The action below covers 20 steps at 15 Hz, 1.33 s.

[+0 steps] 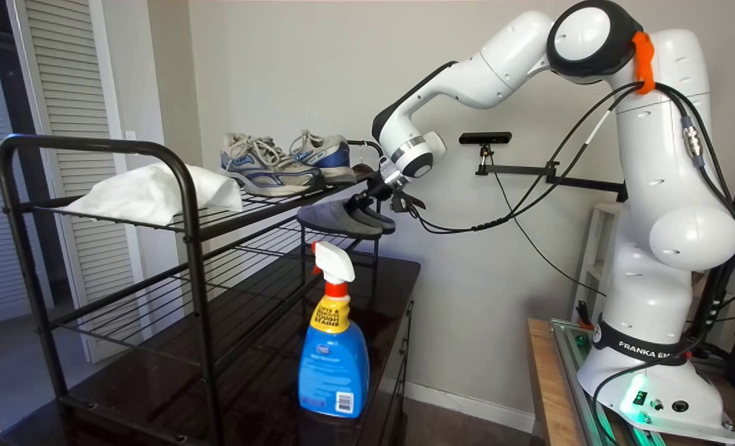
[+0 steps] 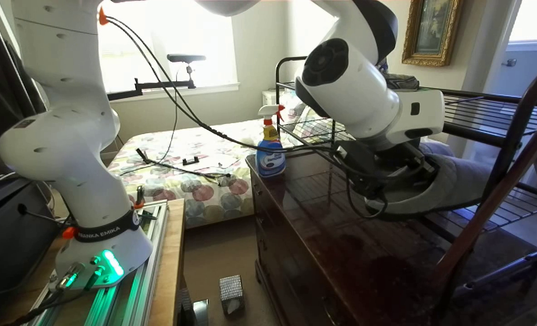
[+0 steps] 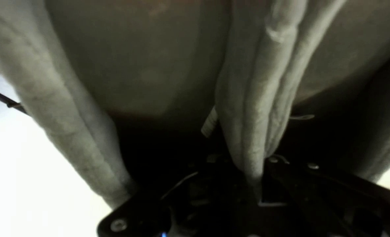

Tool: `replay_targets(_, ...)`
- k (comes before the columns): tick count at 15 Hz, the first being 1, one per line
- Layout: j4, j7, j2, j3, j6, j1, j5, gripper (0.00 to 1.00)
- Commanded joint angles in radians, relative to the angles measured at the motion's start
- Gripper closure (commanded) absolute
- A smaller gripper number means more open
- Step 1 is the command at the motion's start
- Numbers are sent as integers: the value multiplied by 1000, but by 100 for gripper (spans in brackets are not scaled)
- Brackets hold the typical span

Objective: Put the grey slippers on the bottom shelf of the shoe rack.

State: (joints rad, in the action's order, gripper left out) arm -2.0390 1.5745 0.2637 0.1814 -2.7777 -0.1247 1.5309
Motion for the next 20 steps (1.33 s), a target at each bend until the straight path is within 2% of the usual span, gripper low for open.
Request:
replay_targets(1,51,40,22,-10,4,-2,52,98)
replay_targets(2,51,40,21,-10,5,-2,53,98)
replay_targets(3,51,41,20,-11,9,-2,55,65)
replay_targets(4,50,44,18,-11,8,-2,58,64)
replay_targets(7,32,71,-9,-13,20,-3,77,44)
replay_targets(9,-5,47,-39,-8,40,1,28,30)
replay_targets(13,-87,-16,-102,3,1,19,-81,3)
replay_targets(17,-172,-89,-198,12,-19,24,-211,0)
replay_targets(20,-245,-243,-262,23,-65,22,-384,0)
